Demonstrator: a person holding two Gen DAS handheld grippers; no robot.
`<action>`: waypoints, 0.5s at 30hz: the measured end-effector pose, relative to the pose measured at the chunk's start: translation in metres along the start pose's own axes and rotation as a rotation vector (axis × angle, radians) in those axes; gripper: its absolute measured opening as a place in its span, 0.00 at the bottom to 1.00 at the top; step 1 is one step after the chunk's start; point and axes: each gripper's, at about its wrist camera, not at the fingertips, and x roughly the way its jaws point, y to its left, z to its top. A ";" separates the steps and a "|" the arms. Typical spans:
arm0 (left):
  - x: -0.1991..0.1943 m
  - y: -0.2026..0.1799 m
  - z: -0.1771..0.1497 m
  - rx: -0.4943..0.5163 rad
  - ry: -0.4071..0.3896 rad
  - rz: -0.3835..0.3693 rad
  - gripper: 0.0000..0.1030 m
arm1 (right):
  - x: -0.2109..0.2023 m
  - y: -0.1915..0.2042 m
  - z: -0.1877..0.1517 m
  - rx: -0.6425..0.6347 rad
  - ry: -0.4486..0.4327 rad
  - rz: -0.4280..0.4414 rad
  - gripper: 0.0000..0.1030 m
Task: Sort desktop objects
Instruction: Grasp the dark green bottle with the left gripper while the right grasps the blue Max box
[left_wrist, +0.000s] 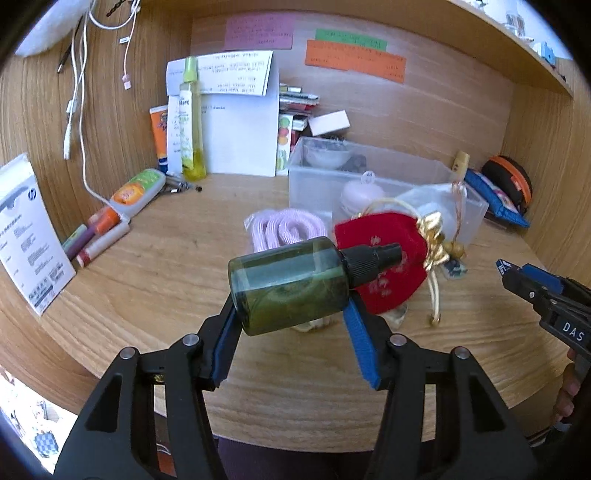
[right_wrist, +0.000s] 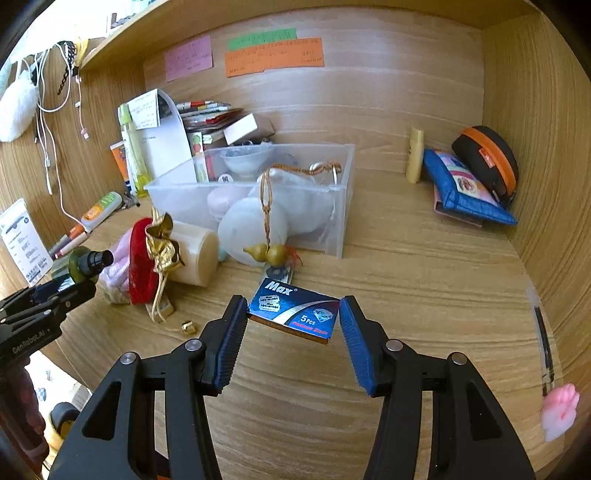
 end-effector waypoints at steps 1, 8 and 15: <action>0.000 0.002 0.004 -0.010 0.001 -0.022 0.53 | -0.001 0.000 0.002 -0.001 -0.003 0.002 0.47; 0.001 0.007 0.025 -0.008 -0.015 -0.054 0.53 | -0.010 -0.005 0.020 -0.010 -0.049 0.004 0.47; 0.002 0.010 0.060 0.018 -0.045 -0.075 0.53 | -0.012 -0.012 0.043 0.003 -0.077 0.018 0.47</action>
